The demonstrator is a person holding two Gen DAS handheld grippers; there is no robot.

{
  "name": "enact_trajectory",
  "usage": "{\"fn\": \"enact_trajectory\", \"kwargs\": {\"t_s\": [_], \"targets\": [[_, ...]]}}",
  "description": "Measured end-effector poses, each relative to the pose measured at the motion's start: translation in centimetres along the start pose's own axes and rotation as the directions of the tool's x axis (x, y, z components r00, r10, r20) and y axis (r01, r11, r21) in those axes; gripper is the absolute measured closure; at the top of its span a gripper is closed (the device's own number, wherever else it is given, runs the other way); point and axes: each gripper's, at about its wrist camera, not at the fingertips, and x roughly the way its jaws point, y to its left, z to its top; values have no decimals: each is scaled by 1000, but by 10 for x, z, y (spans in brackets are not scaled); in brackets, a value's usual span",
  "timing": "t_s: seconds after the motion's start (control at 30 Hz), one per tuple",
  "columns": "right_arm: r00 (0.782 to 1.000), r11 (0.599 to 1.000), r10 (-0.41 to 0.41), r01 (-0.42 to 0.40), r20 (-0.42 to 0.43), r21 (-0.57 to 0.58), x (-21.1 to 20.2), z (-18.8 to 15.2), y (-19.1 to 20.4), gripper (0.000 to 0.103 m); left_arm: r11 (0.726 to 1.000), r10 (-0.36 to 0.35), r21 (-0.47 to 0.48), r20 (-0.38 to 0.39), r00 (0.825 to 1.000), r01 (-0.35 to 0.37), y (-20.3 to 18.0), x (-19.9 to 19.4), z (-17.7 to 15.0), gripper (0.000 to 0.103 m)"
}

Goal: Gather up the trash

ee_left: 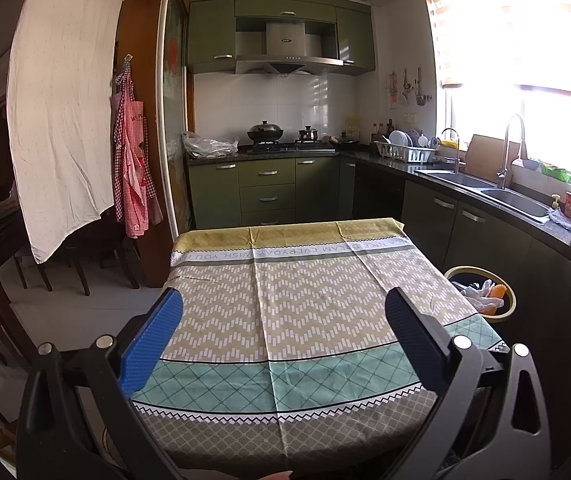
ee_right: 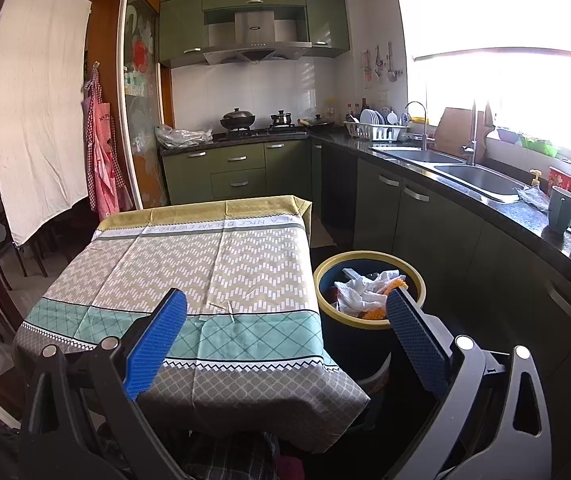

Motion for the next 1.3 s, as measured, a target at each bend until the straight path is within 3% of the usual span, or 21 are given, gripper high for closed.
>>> {"fn": "enact_trajectory", "kwargs": {"t_s": [1.3], "targets": [[1000,1000,7,-7,2,-6,2,1,-1,5,1000,-11,16,-10,1000,11,3,2,-1,7]]}}
